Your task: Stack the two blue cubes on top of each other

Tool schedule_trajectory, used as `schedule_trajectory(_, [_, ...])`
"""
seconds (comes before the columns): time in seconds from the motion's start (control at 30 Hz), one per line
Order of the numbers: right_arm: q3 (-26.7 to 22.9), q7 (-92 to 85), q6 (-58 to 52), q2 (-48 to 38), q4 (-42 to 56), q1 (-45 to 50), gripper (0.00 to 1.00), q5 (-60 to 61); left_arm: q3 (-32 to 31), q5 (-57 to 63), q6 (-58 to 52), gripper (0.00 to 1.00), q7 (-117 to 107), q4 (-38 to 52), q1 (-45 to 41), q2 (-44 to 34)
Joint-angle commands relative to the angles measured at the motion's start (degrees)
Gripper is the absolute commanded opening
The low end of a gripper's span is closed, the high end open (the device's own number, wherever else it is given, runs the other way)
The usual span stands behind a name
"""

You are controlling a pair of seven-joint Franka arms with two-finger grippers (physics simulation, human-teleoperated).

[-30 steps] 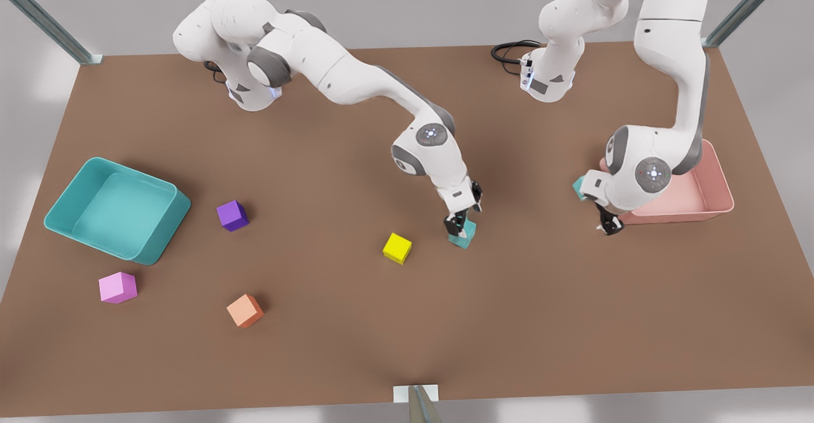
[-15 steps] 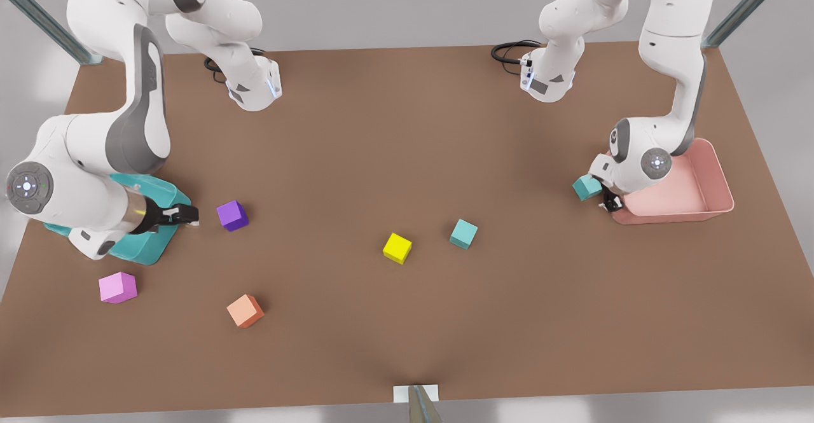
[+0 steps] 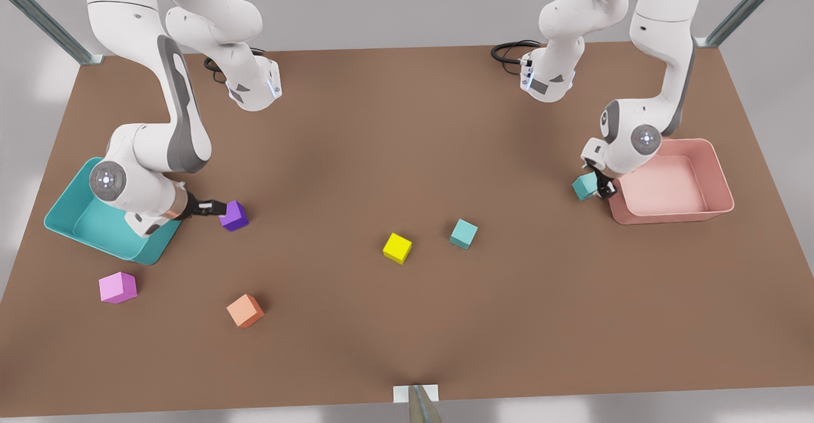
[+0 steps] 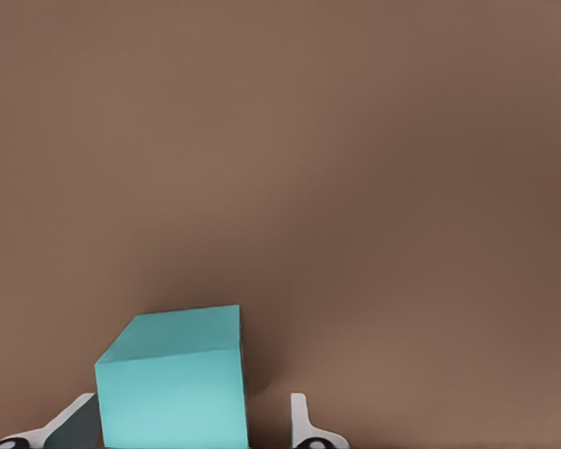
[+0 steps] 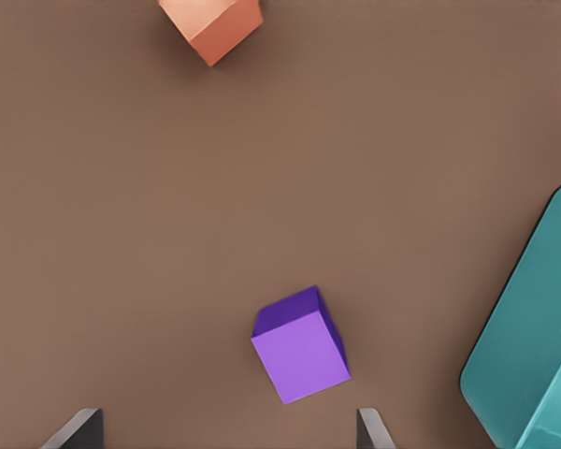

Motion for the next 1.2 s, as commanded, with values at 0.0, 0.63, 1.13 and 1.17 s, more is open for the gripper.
schedule_trajectory(0.0, [0.1, 3.0, 2.3, -0.2, 0.0, 0.1, 1.00, 0.0, 0.0, 0.0, 3.2, 0.99, -2.6, -0.7, 0.0, -0.2])
schedule_trajectory(0.63, [0.1, 3.2, 1.9, 0.2, 0.4, 0.4, 1.00, 0.0, 0.7, 0.0, 10.2, 0.99, -5.2, -1.9, -0.2, 1.2])
schedule_trajectory(1.13, [0.2, 3.2, 1.9, 0.2, 0.5, 0.4, 1.00, 0.0, 1.0, 0.0, 14.6, 0.99, -5.9, -3.8, 0.5, 3.2])
schedule_trajectory(1.17, [0.2, 3.2, 1.9, 0.2, 0.5, 0.4, 1.00, 0.0, 1.0, 0.0, 15.2, 0.99, -5.9, -3.8, 0.5, 3.7])
